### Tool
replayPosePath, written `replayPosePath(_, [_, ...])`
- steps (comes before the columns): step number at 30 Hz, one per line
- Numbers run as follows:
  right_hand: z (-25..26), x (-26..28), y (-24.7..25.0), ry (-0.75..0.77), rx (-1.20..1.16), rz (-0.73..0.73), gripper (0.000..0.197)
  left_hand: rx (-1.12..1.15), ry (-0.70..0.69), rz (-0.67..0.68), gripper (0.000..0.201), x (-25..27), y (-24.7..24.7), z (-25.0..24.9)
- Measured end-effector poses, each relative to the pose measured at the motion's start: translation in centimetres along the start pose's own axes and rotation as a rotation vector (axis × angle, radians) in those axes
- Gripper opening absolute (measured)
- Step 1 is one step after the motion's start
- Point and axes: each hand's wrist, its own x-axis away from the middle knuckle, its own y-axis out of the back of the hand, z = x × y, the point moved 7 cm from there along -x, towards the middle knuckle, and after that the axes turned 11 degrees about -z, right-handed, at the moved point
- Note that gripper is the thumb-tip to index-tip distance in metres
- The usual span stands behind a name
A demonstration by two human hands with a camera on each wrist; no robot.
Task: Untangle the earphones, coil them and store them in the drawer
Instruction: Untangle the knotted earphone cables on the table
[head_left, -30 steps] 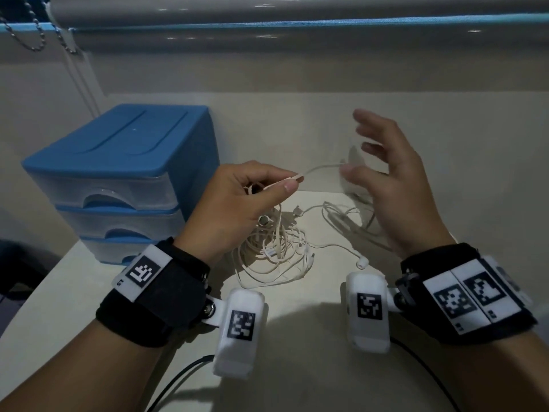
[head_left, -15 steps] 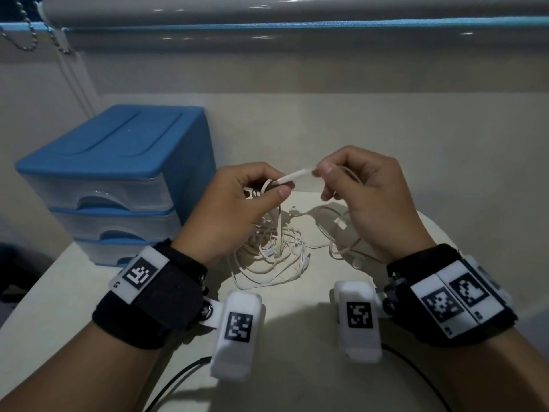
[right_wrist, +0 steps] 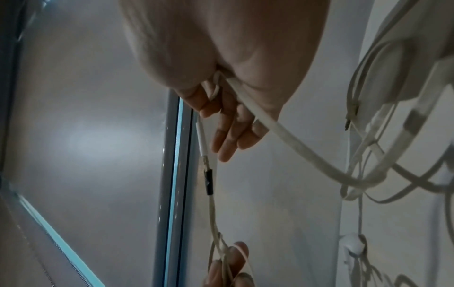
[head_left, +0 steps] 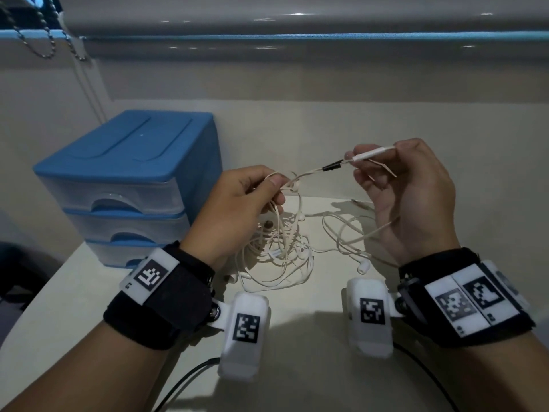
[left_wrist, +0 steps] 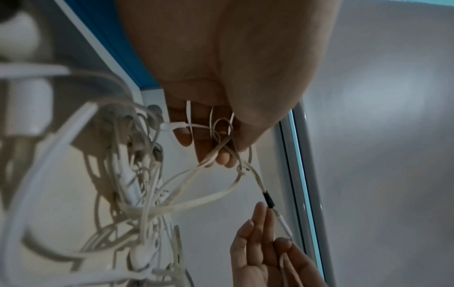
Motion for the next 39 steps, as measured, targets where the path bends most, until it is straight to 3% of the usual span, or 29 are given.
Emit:
replayPosePath(4, [-0.8,0.3,-0.8,-0.194,-0.165,0.069,0.029,0.069,0.077,-0.027,0.028,-0.1,0.1,0.5])
replayPosePath(7, [-1.3,0.3,-0.8,-0.251,-0.166,0.063,0.026,0.098,0.083,-0.021,0.029,-0.1,0.2,0.6])
replayPosePath(13, [-1.6,0.1,-0.4,-0.208,0.041,0.070,0.025,0.119,0.067,-0.053,0.033,-0.4,0.7,0.4])
replayPosePath(16, [-2.4,0.5,-0.4,-0.255,0.157,0.095,0.017,0.162,0.066,-0.054,0.034,-0.3,0.6,0.1])
replayPosePath(19, [-2.8,1.1,-0.9,-0.257,0.358,0.198,0.007,0.218,0.085,-0.052,0.034,-0.1,0.5,0.1])
replayPosePath(24, [-3.9,2.5,-1.5,-0.174,0.752,0.489,0.023,0.216,0.103,-0.049,0.034,0.0,0.6,0.1])
replayPosePath(28, [-4.9,3.2,-1.1,-0.265,0.794,0.562,0.030,0.208,0.094,-0.045,0.037,-0.1,0.5,0.1])
replayPosePath(32, [-2.9,2.2,-1.9,-0.055,0.701,0.452,0.017,0.149,0.097,-0.057,0.041,-0.2,0.8,0.5])
replayPosePath(35, [-2.7,0.9,-1.0,-0.175,0.429,0.277,0.021,0.116,0.069,-0.053,0.032,-0.2,0.9,0.5])
replayPosePath(39, [-3.0,0.2,-0.3,-0.257,0.208,0.173,0.020,0.118,0.083,-0.059,0.022,-0.2,0.8,0.8])
